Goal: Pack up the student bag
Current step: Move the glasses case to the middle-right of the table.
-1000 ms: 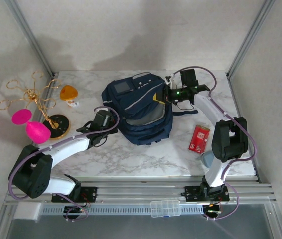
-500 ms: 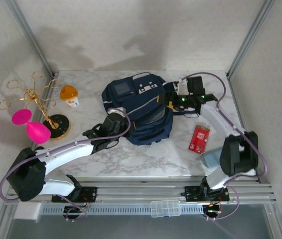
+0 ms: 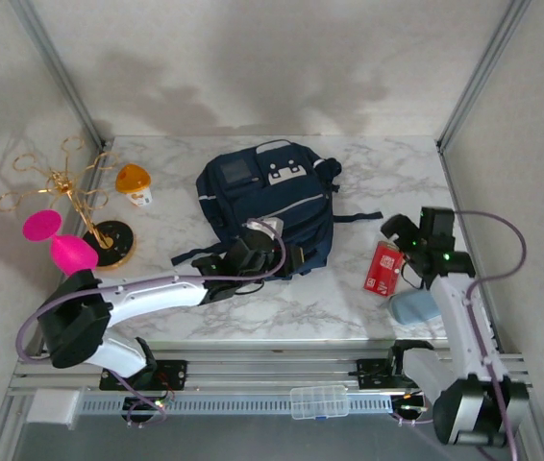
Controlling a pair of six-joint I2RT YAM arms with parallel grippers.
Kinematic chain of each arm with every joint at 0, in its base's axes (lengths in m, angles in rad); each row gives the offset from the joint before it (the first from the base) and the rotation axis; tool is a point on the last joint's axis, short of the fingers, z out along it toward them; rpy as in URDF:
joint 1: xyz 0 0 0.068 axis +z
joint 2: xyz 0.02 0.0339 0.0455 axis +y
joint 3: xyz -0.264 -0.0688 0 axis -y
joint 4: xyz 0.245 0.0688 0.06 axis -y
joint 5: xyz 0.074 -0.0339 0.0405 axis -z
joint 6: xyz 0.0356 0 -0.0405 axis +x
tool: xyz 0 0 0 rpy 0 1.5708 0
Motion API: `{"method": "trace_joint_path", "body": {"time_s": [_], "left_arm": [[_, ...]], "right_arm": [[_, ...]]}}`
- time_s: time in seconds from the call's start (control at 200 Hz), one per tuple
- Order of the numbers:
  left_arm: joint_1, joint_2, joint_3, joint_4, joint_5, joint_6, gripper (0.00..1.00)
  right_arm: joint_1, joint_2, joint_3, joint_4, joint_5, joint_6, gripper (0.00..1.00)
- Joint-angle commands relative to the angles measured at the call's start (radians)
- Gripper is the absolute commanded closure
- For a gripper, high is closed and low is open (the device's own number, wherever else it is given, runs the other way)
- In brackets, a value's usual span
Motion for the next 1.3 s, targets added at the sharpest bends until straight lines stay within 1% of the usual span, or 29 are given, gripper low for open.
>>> {"method": "trace_joint_path", "body": {"time_s": [0.0,0.055,0.11,0.18,0.31,0.395,0.521,0.596,0.756,0.876,0.951,1.006,1.041,1.096,1.146,1.206,1.292], "left_arm": [[-0.031,0.051,0.058,0.067,0.061,0.006,0.53],[-0.042,0.079,0.083,0.069,0.077,0.014,0.52],[-0.053,0.105,0.098,0.068,0.091,0.022,0.51],[-0.064,0.12,0.106,0.08,0.112,0.035,0.5],[-0.07,0.146,0.13,0.05,0.131,0.064,0.45],[-0.07,0.153,0.131,0.031,0.117,0.079,0.43],[-0.071,0.157,0.123,0.009,0.086,0.099,0.35],[-0.07,0.154,0.119,-0.001,0.076,0.108,0.32],[-0.07,0.138,0.094,0.005,0.051,0.107,0.26],[-0.07,0.142,0.074,0.024,0.055,0.095,0.24],[-0.07,0.151,0.08,0.016,0.039,0.082,0.23],[-0.069,0.153,0.079,0.009,0.018,0.067,0.22],[-0.068,0.153,0.078,0.009,0.008,0.057,0.22],[-0.065,0.152,0.077,0.015,0.0,0.041,0.22],[-0.063,0.157,0.081,0.022,0.001,0.032,0.22],[-0.061,0.164,0.097,0.015,0.001,0.023,0.22],[-0.061,0.176,0.118,0.007,-0.002,0.015,0.22]], "right_arm": [[-0.049,-0.091,-0.04,-0.11,0.24,0.115,0.01],[-0.093,-0.1,-0.041,-0.163,0.301,0.148,0.01],[-0.134,-0.104,-0.044,-0.207,0.326,0.177,0.01],[-0.163,-0.117,-0.049,-0.269,0.367,0.238,0.01],[-0.183,-0.144,-0.088,-0.309,0.396,0.324,0.01],[-0.186,-0.135,-0.12,-0.324,0.393,0.376,0.01],[-0.192,-0.118,-0.164,-0.316,0.375,0.419,0.01],[-0.199,-0.105,-0.203,-0.284,0.332,0.424,0.01],[-0.2,-0.06,-0.241,-0.248,0.302,0.429,0.01],[-0.195,-0.058,-0.294,-0.148,0.202,0.415,0.01],[-0.183,-0.027,-0.322,-0.074,0.138,0.407,0.01],[-0.146,0.01,-0.315,-0.027,0.124,0.409,0.01],[-0.108,0.035,-0.305,0.033,0.113,0.386,0.01],[-0.052,0.104,-0.27,0.085,0.108,0.352,0.01],[-0.022,0.193,-0.223,0.105,0.102,0.309,0.01],[-0.012,0.287,-0.182,0.131,0.093,0.256,0.01],[-0.011,0.372,-0.151,0.226,0.024,0.171,0.01]]}}
